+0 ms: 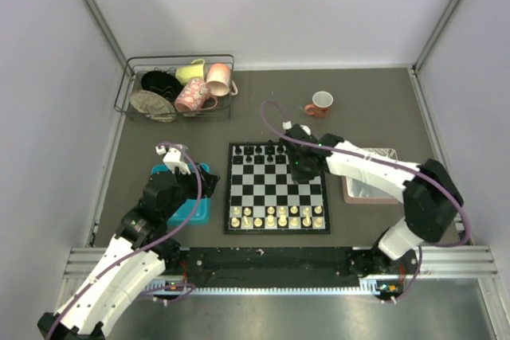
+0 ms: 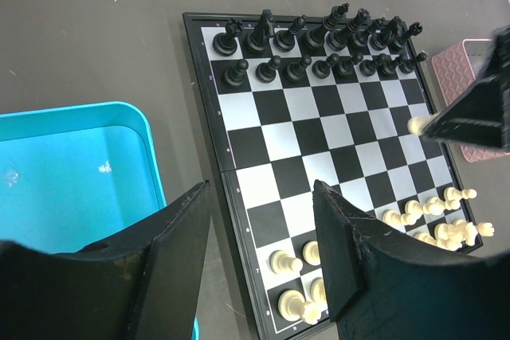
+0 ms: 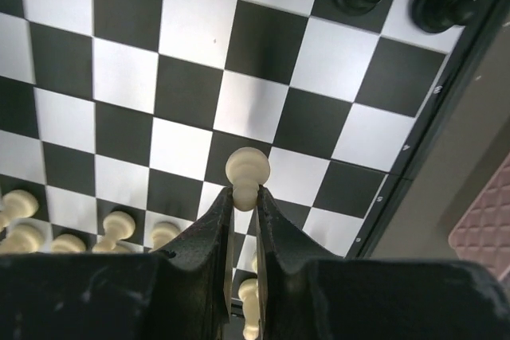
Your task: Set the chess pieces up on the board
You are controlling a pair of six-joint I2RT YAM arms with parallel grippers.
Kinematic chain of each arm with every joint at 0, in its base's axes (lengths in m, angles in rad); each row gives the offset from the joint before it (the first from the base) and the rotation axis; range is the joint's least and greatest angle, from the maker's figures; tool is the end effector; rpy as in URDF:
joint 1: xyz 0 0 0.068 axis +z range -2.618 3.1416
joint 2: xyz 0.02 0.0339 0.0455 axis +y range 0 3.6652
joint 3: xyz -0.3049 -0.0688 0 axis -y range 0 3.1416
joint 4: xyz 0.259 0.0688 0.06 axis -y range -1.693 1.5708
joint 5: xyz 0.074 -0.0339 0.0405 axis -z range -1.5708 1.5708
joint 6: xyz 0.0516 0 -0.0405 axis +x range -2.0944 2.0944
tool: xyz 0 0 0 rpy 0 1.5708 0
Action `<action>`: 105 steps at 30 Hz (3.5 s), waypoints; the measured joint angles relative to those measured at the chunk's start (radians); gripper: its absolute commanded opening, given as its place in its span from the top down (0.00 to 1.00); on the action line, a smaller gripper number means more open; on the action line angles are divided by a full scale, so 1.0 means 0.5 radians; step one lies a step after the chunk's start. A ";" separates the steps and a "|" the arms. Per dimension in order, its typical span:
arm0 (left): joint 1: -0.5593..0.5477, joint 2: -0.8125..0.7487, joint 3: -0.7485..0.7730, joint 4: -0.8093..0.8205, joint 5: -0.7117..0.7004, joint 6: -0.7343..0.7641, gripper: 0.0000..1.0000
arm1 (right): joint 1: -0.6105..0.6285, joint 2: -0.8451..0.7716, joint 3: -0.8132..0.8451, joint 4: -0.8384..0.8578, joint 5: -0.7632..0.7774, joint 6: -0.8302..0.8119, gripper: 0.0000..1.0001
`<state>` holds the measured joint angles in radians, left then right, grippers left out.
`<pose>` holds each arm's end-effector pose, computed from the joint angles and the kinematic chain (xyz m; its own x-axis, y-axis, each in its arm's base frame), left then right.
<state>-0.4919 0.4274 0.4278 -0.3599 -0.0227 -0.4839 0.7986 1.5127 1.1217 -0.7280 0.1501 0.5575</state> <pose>0.1055 -0.0552 0.2558 -0.4855 -0.2676 -0.8323 0.2571 0.8662 -0.4284 0.2282 0.2233 0.2622 -0.8833 -0.1572 -0.4416 -0.2303 0.9661 0.1168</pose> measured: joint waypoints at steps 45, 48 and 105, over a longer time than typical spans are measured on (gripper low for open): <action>0.000 0.000 -0.002 0.001 -0.001 -0.001 0.41 | 0.232 0.303 -0.002 0.194 0.276 0.179 0.75; 0.000 0.000 -0.008 0.000 -0.001 -0.001 0.41 | 0.232 0.303 0.012 0.200 0.277 0.179 0.77; 0.000 0.001 -0.011 0.001 0.000 -0.001 0.42 | 0.674 0.459 0.289 0.122 -0.013 0.154 1.00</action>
<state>-0.4919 0.4278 0.4221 -0.3595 -0.0227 -0.4843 1.1358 1.7424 1.2663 -0.6670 0.1436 0.6346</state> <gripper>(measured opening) 0.582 0.113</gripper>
